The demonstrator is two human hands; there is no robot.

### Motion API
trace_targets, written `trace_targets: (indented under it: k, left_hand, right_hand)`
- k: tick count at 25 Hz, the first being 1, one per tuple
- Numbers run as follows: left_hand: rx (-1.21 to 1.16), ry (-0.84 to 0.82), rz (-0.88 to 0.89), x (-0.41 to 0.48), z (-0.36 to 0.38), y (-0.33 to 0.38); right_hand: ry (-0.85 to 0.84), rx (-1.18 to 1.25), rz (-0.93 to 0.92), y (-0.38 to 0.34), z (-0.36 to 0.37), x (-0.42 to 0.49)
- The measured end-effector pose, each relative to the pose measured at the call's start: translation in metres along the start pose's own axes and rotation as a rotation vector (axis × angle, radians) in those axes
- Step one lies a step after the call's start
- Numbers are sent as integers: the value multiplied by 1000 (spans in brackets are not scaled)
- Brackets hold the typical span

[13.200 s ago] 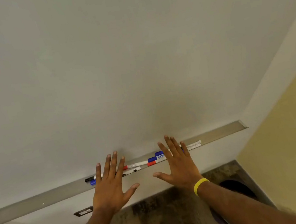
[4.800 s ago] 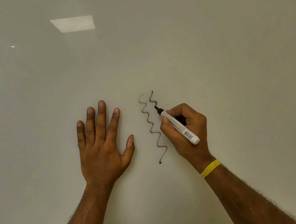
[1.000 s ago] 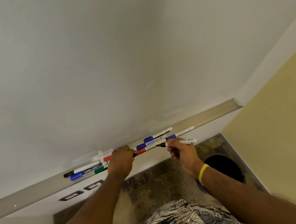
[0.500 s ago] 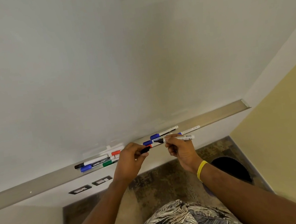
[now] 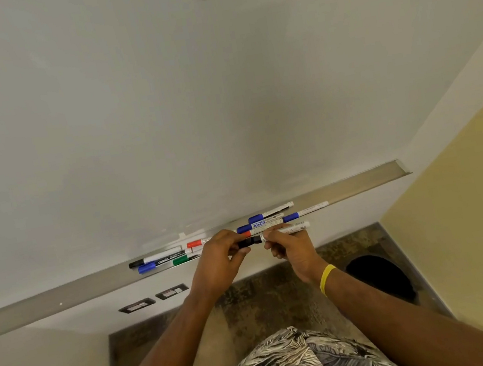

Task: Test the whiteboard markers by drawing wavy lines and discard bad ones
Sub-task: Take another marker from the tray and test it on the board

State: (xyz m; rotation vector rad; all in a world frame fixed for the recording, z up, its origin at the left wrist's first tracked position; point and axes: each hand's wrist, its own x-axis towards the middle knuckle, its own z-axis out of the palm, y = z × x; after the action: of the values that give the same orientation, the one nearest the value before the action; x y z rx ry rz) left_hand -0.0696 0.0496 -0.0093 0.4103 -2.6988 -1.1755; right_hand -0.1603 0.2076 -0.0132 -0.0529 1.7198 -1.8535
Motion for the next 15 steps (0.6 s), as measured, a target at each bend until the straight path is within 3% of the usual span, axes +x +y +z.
trace_targets:
  k: [15]
  left_hand:
    - [-95, -44, 81, -10, 14, 33]
  right_hand:
    - [-29, 169, 91, -2, -16, -18]
